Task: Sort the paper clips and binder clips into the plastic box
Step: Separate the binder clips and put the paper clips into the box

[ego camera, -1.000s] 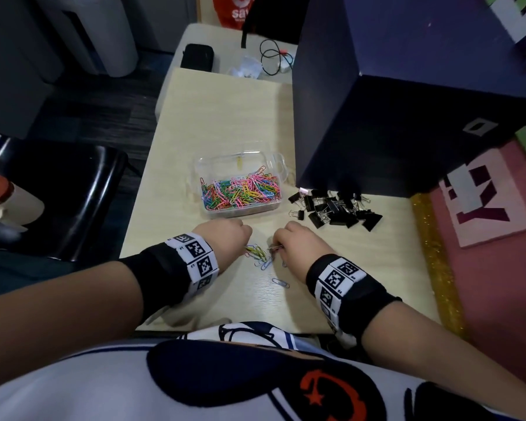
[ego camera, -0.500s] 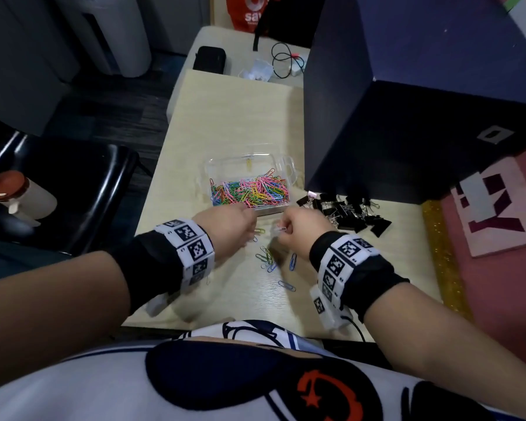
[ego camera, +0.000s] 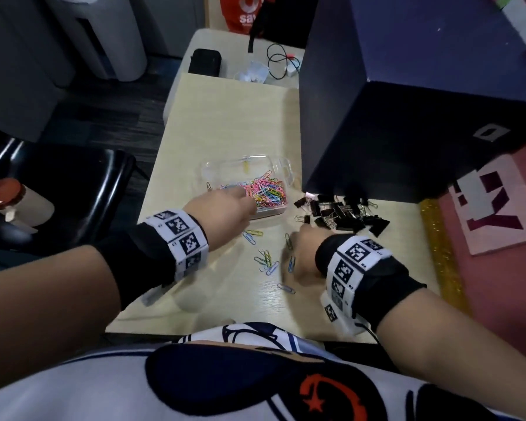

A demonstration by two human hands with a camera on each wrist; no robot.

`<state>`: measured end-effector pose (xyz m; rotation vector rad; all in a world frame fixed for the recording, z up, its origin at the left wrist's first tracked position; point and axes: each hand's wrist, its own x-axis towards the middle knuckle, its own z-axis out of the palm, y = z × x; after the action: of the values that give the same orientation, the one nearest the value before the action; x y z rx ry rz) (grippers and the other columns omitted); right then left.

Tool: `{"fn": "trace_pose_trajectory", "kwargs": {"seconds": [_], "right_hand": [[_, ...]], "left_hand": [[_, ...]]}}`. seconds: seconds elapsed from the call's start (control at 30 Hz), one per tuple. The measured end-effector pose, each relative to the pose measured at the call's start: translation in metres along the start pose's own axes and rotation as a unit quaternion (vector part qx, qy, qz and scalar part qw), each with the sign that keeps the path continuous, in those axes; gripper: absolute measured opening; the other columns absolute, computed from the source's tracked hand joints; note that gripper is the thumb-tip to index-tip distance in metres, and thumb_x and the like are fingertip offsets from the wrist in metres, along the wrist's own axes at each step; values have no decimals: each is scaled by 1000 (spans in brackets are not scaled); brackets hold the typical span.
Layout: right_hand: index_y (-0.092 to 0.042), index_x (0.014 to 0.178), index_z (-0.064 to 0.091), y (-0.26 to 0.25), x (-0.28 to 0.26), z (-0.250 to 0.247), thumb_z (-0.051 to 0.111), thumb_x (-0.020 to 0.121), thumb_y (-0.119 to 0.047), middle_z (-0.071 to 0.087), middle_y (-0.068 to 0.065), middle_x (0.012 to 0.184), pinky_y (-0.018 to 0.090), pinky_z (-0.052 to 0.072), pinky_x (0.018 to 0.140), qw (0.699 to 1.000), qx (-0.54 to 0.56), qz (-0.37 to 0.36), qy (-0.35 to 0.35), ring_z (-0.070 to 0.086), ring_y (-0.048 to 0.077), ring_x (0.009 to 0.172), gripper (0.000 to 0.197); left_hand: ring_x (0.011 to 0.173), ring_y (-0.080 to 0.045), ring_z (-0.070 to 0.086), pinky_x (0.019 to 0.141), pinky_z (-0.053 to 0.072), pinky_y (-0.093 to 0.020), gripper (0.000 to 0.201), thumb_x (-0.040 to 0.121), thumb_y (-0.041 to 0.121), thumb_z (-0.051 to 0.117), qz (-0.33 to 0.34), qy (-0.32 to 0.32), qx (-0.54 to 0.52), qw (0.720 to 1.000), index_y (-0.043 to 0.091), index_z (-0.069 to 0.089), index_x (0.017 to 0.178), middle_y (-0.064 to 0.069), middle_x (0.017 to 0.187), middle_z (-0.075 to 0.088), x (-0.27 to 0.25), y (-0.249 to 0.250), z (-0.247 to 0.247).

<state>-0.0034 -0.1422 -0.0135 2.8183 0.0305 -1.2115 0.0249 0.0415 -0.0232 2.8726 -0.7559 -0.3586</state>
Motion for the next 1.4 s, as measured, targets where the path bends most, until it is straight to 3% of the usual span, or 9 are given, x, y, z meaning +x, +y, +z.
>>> {"fn": "trace_pose_trajectory", "kwargs": {"seconds": [0.2,0.37,0.57,0.73,0.83,1.0,1.17,1.3,1.4], "right_hand": [[-11,128,28,-12,2,35,75,73,-11,40,12,126,39,49,91,995,100,19,20,53,31,116,73],[-9,128,38,-13,10,31,76,74,-21,40,12,130,38,49,92,983,166,-25,76,55,30,112,67],[-12,128,42,-20,14,35,80,69,-38,34,9,130,36,46,94,977,170,-57,119,52,29,112,75],[-9,118,50,-32,17,38,58,86,-14,42,13,119,39,44,91,971,109,-146,154,51,36,109,34],[-8,117,53,-29,21,39,46,88,-3,44,15,117,39,45,87,971,110,-149,153,53,36,105,31],[-14,111,63,-17,26,29,57,86,-10,55,10,115,32,44,91,969,136,-128,161,55,29,107,26],[-19,96,69,-12,25,7,65,84,-17,68,3,100,24,45,81,966,166,-109,166,61,22,98,12],[-19,87,67,-20,24,-17,65,81,-16,69,-1,89,30,51,83,915,290,-119,253,64,19,88,7],[-22,103,65,-22,23,-31,64,81,-16,66,-1,103,28,49,87,899,293,-121,301,61,18,95,23]], "left_hand": [[91,-29,61,69,54,-38,34,86,9,54,37,-101,106,989,13,50,120,-8,110,52,6,14,36],[88,-31,60,71,51,-38,22,82,5,56,38,-126,135,982,8,53,104,-11,103,53,4,16,35],[94,-31,62,73,50,-37,20,87,12,59,12,-141,131,981,9,55,106,-11,104,56,3,14,39],[92,-30,62,69,49,-37,17,88,12,53,18,-142,138,980,9,55,105,-11,102,58,2,16,40],[97,-30,60,70,45,-35,18,92,13,47,7,-142,125,982,7,55,107,-12,107,58,0,12,38],[97,-31,59,75,46,-35,24,96,19,41,-13,-95,69,993,8,56,109,-11,107,58,-3,8,27],[96,-33,60,80,49,-38,27,94,24,44,-29,31,0,999,8,61,107,-12,103,61,0,-5,2],[99,-31,60,85,49,-39,27,94,29,48,-54,78,-25,995,14,65,109,-10,104,63,12,-21,-16],[108,-28,58,87,47,-37,33,95,35,48,-71,77,-15,994,20,61,121,-7,116,61,17,-26,-20]]}}
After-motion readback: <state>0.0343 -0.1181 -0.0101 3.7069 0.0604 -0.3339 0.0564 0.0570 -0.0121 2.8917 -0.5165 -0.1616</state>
